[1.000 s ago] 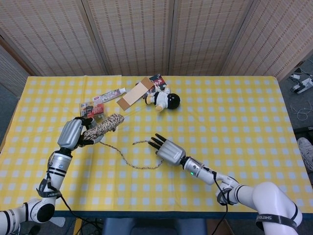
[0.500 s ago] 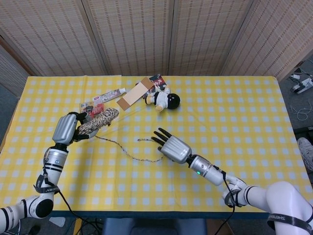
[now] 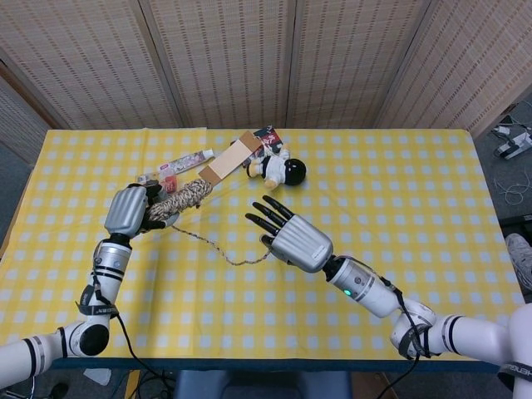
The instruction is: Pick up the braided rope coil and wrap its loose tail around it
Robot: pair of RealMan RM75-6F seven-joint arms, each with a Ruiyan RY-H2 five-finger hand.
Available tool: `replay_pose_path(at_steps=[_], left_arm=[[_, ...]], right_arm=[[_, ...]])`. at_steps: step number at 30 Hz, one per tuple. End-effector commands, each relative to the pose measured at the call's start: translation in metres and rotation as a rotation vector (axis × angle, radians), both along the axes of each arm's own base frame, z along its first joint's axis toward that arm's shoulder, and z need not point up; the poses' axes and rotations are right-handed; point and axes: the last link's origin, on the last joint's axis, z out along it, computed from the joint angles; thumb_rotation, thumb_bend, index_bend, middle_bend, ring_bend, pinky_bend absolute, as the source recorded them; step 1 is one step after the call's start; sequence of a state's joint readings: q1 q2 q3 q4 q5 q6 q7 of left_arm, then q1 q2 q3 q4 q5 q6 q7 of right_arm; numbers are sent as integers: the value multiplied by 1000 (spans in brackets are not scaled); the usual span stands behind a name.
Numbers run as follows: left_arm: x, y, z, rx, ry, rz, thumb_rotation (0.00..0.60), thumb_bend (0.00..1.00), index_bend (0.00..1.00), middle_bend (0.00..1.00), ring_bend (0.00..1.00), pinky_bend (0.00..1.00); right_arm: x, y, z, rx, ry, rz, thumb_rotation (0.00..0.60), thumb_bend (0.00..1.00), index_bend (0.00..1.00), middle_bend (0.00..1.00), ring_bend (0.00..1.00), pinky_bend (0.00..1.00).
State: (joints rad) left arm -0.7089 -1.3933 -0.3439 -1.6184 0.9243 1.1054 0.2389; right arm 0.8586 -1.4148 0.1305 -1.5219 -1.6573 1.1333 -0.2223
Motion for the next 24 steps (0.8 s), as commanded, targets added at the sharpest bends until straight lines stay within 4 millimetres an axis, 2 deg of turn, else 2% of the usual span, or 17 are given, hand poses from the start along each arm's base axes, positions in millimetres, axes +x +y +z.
replay_pose_path(at_steps=[1,8,12,18,24], left_arm=[[13,-1,-11,-28,2,-24,509,250,720,689,558,270],[48,-10,-38,-91,-8,-96,494,250,720,690,558,267],[67,-19,-48,-133,-42,-155,501,250,721,691,558,257],[90,-33,-57,-189,-91,-238,502,250,721,692,558,252],[111,-40,-54,-220,-219,-298,502,250,721,692,558,250]], right_arm=[[40,-11,34,-69,-46,22,600,369,625,141,0,0],[95,-23,57,-113,-89,22,600,369,625,141,0,0],[114,-32,59,-126,-95,0,600,368,625,146,0,0],[127,-51,53,-149,-84,-63,600,369,625,146,0,0],[123,-69,44,-170,-34,-123,600,369,625,146,0,0]])
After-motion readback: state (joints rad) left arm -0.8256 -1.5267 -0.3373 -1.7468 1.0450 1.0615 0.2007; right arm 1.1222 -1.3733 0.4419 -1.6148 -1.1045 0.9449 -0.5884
